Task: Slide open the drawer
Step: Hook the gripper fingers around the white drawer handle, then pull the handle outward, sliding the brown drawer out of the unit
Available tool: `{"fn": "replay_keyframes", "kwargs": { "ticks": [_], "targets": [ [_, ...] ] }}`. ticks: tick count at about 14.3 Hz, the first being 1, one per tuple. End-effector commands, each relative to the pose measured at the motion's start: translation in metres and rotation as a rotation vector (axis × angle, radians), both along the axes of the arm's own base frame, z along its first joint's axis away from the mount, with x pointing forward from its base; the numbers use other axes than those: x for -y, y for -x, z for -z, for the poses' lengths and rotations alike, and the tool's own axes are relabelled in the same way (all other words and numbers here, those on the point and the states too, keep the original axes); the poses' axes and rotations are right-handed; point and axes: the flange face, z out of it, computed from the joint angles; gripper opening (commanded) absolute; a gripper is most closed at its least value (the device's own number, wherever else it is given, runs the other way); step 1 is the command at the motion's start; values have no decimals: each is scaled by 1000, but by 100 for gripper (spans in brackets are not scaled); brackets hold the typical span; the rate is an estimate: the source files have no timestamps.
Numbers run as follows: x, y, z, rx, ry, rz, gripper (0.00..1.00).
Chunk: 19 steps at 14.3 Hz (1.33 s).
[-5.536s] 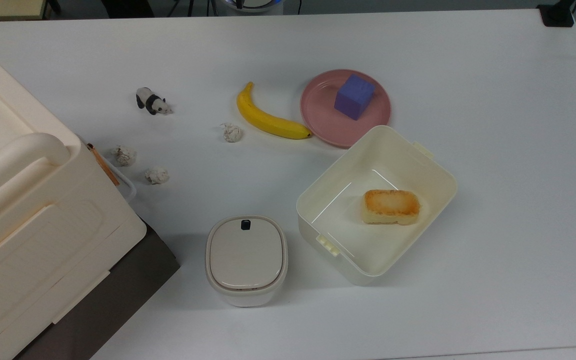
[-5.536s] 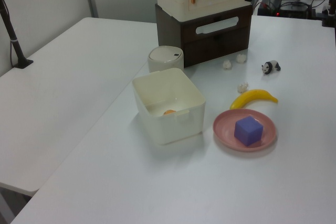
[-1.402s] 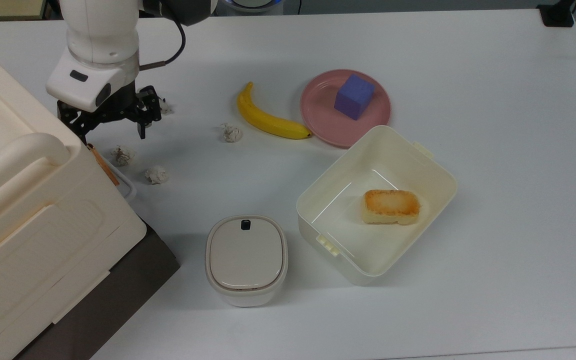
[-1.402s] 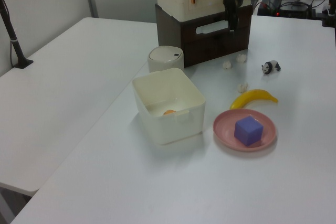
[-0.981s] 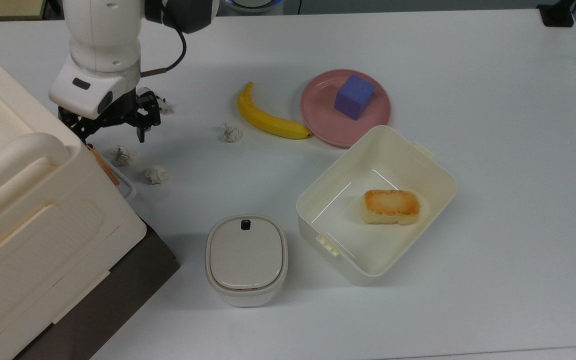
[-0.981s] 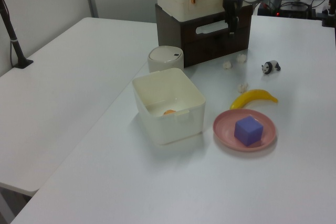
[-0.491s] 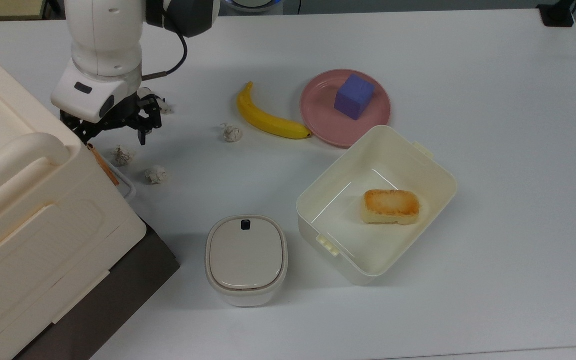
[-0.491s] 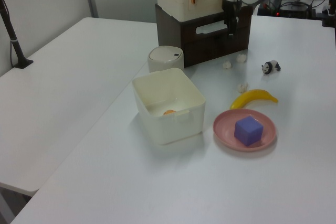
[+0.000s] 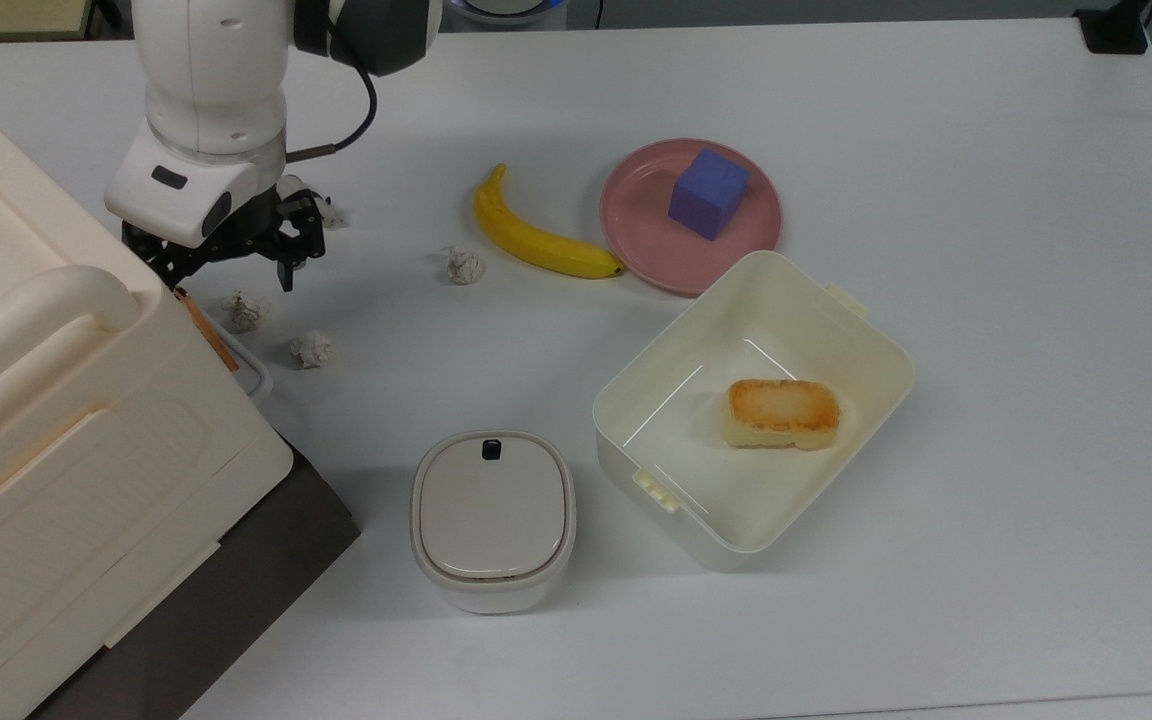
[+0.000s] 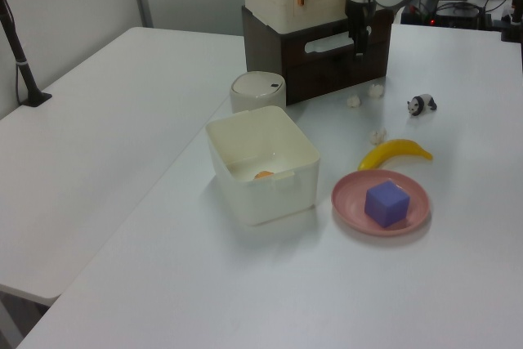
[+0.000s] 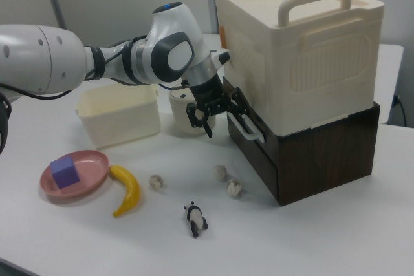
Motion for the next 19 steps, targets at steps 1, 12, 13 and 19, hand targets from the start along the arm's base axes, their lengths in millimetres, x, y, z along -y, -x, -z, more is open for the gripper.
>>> {"fn": "replay_keyframes", "kwargs": {
  "ticks": [1,12,13,19],
  "targets": [
    [-9,0,8,-3,13,0,100],
    [-24,5,18,-44,2,13,100],
    [-24,5,17,-42,2,16,100],
    [-25,12,4,-60,0,30,100]
  ]
}}
